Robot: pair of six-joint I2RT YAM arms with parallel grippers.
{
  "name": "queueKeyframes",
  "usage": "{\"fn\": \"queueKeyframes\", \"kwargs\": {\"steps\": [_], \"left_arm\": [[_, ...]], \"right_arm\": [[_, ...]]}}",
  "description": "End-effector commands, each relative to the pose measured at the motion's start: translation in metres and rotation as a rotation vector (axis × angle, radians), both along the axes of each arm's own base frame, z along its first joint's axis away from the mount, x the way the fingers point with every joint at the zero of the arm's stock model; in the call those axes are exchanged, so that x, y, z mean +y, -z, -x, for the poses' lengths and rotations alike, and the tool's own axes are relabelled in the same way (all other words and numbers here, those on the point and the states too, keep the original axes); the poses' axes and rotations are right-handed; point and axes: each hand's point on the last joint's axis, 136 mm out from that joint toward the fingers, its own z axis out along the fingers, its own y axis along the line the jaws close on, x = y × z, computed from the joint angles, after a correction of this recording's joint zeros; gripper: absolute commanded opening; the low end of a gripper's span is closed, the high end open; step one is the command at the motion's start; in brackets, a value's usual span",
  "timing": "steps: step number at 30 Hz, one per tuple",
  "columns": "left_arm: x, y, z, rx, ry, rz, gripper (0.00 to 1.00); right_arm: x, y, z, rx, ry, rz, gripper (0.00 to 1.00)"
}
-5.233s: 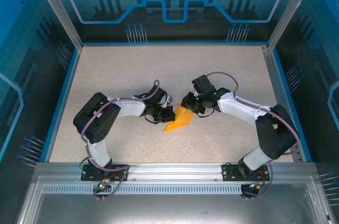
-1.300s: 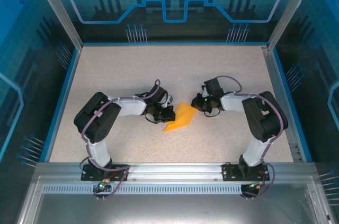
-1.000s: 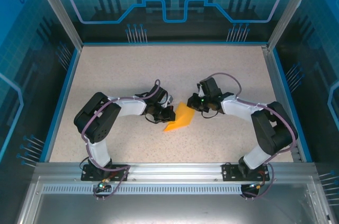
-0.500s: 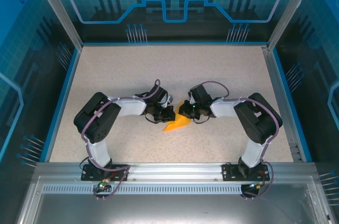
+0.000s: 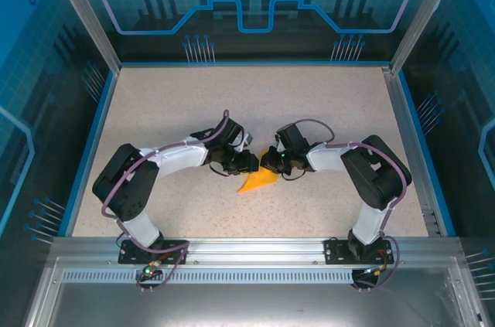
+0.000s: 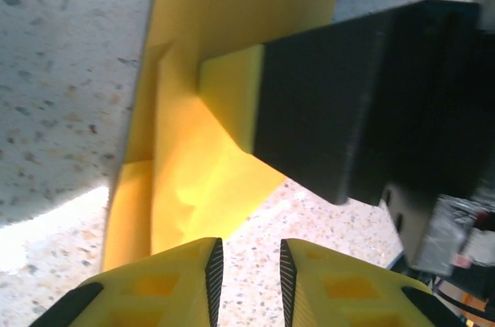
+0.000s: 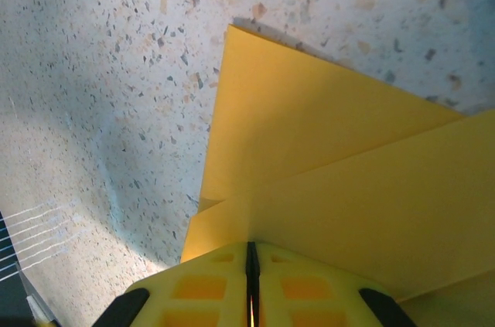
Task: Fold a paper plane with a square sheet of paper (pick it up from the middle)
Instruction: Fourth fold the wing at the center of the table.
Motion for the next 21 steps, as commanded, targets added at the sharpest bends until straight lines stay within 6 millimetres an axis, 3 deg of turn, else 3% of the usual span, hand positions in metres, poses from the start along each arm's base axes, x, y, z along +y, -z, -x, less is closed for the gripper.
{"fn": "queueKeyframes", "kwargs": {"steps": [1,21], "left_arm": [[-0.004,0.0,0.02,0.068,-0.003,0.003,0.3],[0.011,0.047,0.028,0.156,-0.026,-0.153,0.28]], "right_arm": [[-0.019,0.041,0.022,0.109,0.03,0.114,0.1],[-0.022,0.05,0.027,0.149,0.04,0.133,0.1]]}}
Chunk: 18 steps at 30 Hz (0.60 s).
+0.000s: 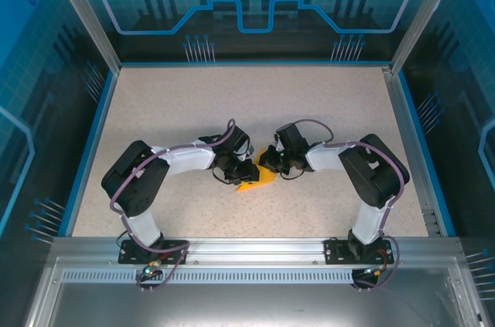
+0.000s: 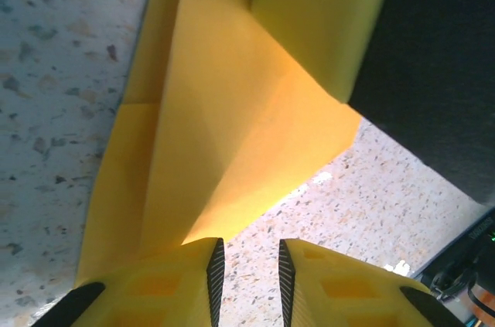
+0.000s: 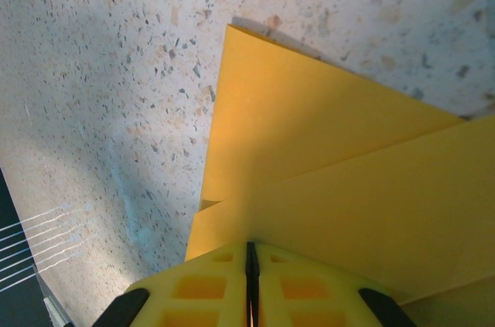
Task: Fold a paper plane with a square sheet of paper (pick it up from the middle)
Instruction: Fourth fold the wing at the center of the table.
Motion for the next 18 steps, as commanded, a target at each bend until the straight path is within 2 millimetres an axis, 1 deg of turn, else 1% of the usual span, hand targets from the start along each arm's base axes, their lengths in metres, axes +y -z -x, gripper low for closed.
{"fn": "queueKeyframes", "kwargs": {"steps": [1,6,18], "left_arm": [[0.01,0.013,0.006,0.035,-0.013,-0.064,0.28],[0.017,0.019,0.006,0.031,-0.022,-0.1,0.28],[0.025,0.021,0.003,0.02,-0.027,-0.124,0.27]], "right_arm": [[-0.027,0.049,0.031,0.148,0.025,0.16,0.1],[-0.028,0.05,0.031,0.153,0.025,0.165,0.1],[-0.032,0.056,0.034,0.173,0.024,0.182,0.1]]}}
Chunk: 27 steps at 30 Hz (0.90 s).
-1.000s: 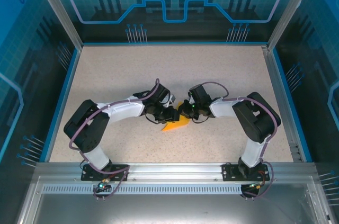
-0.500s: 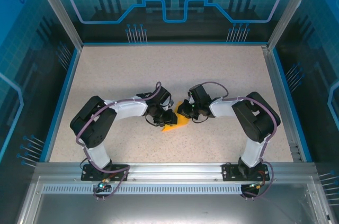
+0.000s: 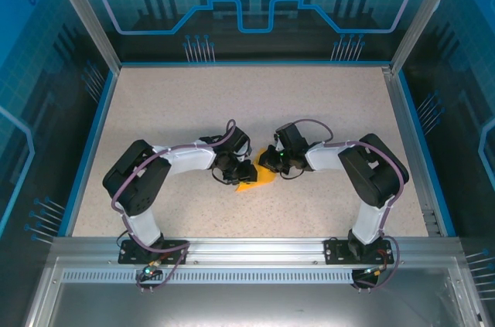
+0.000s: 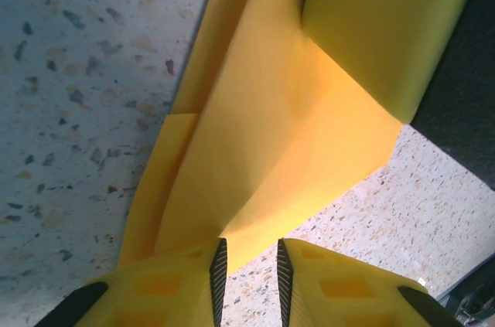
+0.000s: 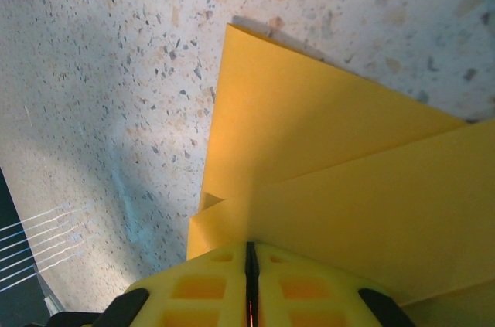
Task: Fold a paper plane with a square sheet of paper (pick it up from the middle)
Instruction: Fourth fold the wing at the center of the table.
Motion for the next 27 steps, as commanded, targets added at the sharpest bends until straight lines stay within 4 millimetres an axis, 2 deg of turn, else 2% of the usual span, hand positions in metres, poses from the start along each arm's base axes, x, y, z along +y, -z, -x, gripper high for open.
{"fn": "queueKeyframes", "kwargs": {"steps": [1,6,12,16,22,27], "left_arm": [[0.016,0.014,0.007,0.037,-0.011,-0.065,0.27],[0.018,0.012,0.006,0.042,-0.02,-0.052,0.27],[0.004,-0.016,0.004,0.01,0.001,0.048,0.28],[-0.002,-0.024,0.007,0.017,0.014,0.104,0.29],[-0.003,-0.018,0.012,0.043,0.03,0.108,0.28],[0.007,-0.003,0.013,0.051,0.018,0.036,0.28]], "right_arm": [[-0.032,0.054,0.033,0.164,0.025,0.179,0.1],[-0.032,0.055,0.035,0.171,0.022,0.182,0.1],[-0.031,0.054,0.034,0.17,0.018,0.178,0.1],[-0.031,0.055,0.034,0.171,0.02,0.182,0.1],[-0.032,0.058,0.036,0.182,0.021,0.184,0.1],[-0.033,0.06,0.036,0.188,0.023,0.187,0.1]]}}
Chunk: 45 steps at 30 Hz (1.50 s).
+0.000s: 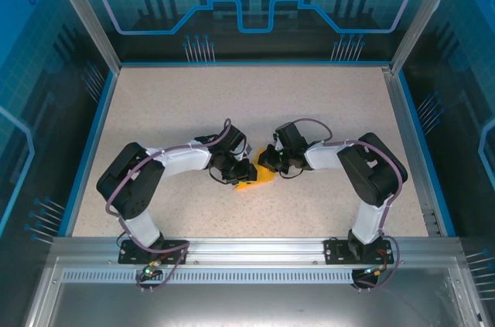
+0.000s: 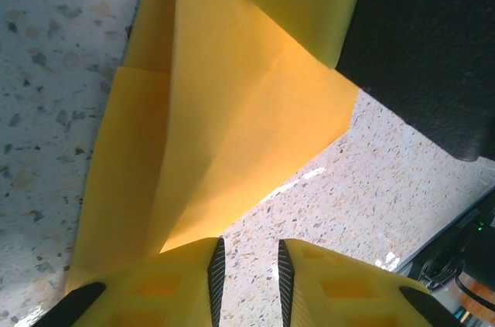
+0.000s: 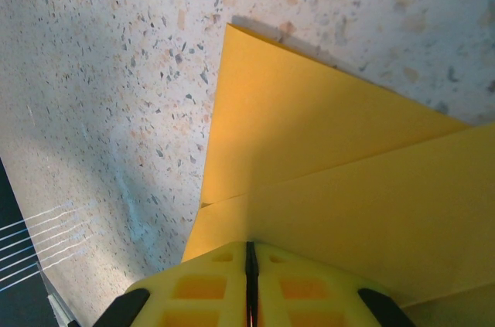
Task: Fold a paper plane with a square sheet of paper (pick it up from the middle)
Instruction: Fourth fold the wing at the center of the table.
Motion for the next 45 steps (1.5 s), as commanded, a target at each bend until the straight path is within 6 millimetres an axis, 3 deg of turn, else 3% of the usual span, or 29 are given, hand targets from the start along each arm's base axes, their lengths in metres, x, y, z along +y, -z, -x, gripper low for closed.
{"fn": "queueKeyframes", "kwargs": {"steps": [1,11,45], "left_arm": [[0.012,0.015,0.005,0.025,0.003,-0.061,0.27],[0.028,0.026,0.002,0.018,-0.026,-0.107,0.27],[0.046,0.035,0.01,0.035,-0.027,-0.122,0.26]], "right_arm": [[-0.036,0.06,0.038,0.182,0.027,0.196,0.1],[-0.04,0.063,0.041,0.195,0.031,0.213,0.1],[-0.048,0.068,0.045,0.22,0.039,0.249,0.09]]}}
